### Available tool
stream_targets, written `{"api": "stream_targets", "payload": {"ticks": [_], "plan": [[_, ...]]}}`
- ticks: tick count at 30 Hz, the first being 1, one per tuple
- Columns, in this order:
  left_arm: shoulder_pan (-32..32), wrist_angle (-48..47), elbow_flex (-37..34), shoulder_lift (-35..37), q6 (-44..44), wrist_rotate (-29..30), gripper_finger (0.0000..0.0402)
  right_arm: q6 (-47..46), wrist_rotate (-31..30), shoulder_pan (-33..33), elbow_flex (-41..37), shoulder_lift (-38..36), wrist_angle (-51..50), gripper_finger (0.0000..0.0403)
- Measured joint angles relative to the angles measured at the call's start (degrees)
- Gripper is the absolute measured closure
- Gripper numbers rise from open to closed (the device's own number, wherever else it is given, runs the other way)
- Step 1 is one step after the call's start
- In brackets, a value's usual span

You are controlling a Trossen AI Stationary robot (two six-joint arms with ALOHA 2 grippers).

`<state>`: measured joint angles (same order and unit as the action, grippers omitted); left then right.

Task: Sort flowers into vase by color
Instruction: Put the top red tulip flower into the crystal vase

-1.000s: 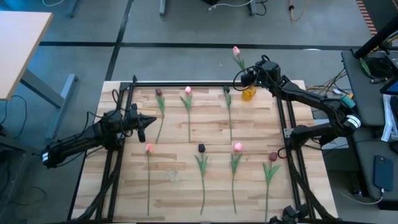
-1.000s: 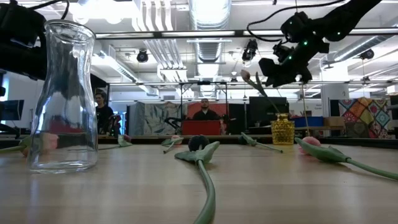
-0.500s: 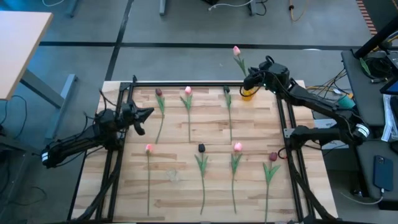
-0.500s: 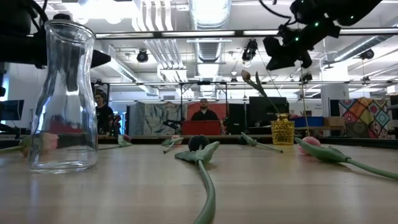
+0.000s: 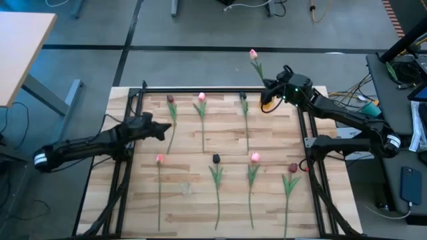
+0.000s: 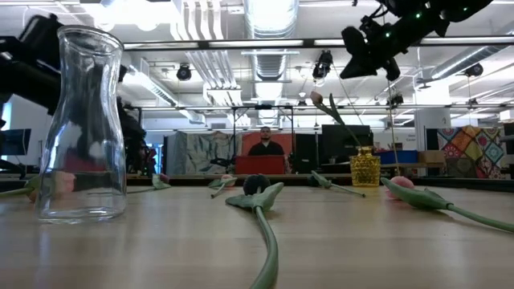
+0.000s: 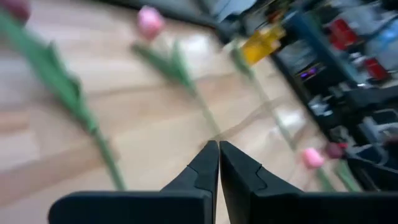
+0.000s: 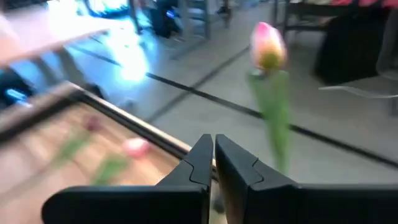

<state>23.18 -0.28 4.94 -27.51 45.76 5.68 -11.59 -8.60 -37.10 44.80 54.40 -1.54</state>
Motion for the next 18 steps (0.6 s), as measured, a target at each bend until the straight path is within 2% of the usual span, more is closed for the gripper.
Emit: {"api": "stream_targets", "payload": {"ticks": [4,6,9,13,18], "plan": [[0.29,-2.41,3.63,-7.58,1.37,0.88,0.0402,-4.31,15.58,-0.26,0.00,-1.43,9.15,0.0390],[0.80,-4.15,6.17,-11.32,0.23,1.45,0.0402,-6.40,20.45,-0.25,0.09,-1.95,11.83,0.0390],[3.09,-8.26,10.39,-16.76,-2.05,3.47,0.0402,-7.31,21.06,-0.26,1.07,-2.24,8.53,0.0390],[9.29,-14.03,15.87,-24.36,-4.23,4.45,0.0398,-6.38,20.78,-0.26,1.77,-1.89,3.76,0.0390],[16.12,-18.13,23.88,-34.22,-9.80,4.38,0.0363,-5.77,20.61,-0.26,1.77,-1.82,1.83,0.0390]]}}
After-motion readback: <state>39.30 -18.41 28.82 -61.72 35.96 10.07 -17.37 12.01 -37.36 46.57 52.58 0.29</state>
